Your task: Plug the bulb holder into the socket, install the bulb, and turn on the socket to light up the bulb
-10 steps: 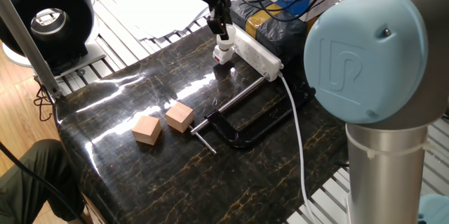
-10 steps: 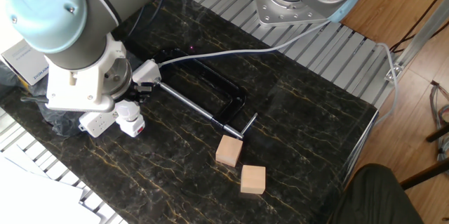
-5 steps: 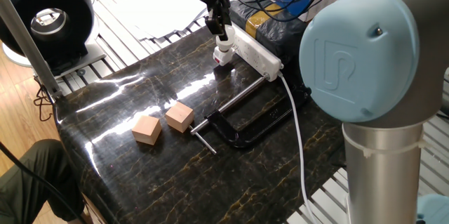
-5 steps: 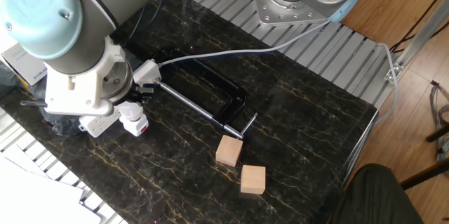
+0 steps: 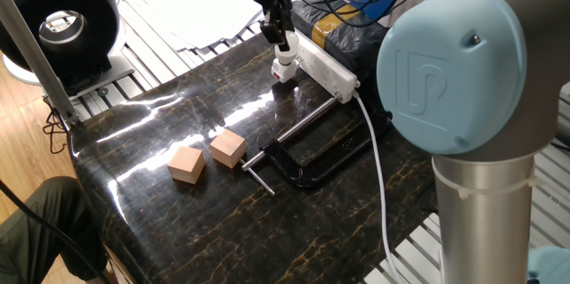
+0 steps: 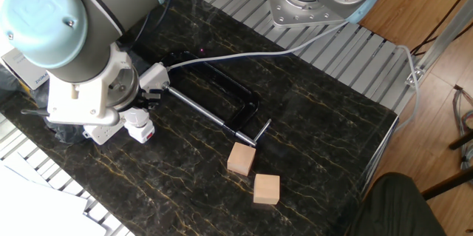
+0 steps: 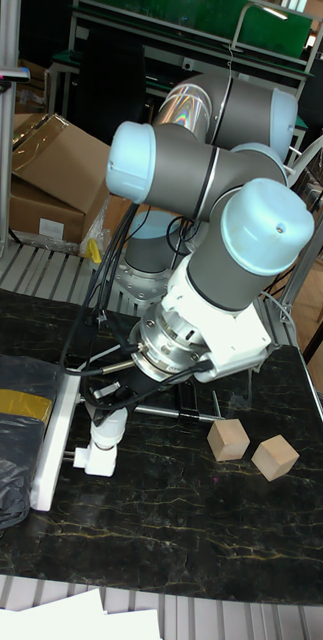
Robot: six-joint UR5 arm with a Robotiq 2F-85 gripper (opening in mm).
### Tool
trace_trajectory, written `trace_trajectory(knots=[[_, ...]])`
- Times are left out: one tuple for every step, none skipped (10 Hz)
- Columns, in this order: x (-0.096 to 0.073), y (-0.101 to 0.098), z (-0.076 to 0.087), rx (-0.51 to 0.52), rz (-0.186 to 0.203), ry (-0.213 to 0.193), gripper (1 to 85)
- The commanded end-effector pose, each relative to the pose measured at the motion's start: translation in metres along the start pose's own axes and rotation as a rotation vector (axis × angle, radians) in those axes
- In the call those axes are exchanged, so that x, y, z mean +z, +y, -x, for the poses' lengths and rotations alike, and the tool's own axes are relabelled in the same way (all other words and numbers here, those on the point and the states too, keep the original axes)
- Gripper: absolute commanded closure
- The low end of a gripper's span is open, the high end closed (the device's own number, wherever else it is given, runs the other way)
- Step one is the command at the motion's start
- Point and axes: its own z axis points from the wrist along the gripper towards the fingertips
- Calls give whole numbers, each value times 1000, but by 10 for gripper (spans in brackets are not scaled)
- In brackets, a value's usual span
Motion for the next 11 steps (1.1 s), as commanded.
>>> trace_trajectory(knots=[[1,-1,2,4,4,-1,847],[1,-1,2,4,4,-1,847],[1,-2,3,6,3,-2,847],[1,-2,3,8,1,-3,847],[1,-3,2,9,-3,0,847],[1,-4,1,11,-5,2,847],[0,-6,0,11,-5,2,847],[-1,-8,-1,11,-5,4,847],[-1,-9,-2,12,-9,7,847],[-1,-10,-2,13,-12,8,847],[-1,-11,-1,14,-15,4,847]])
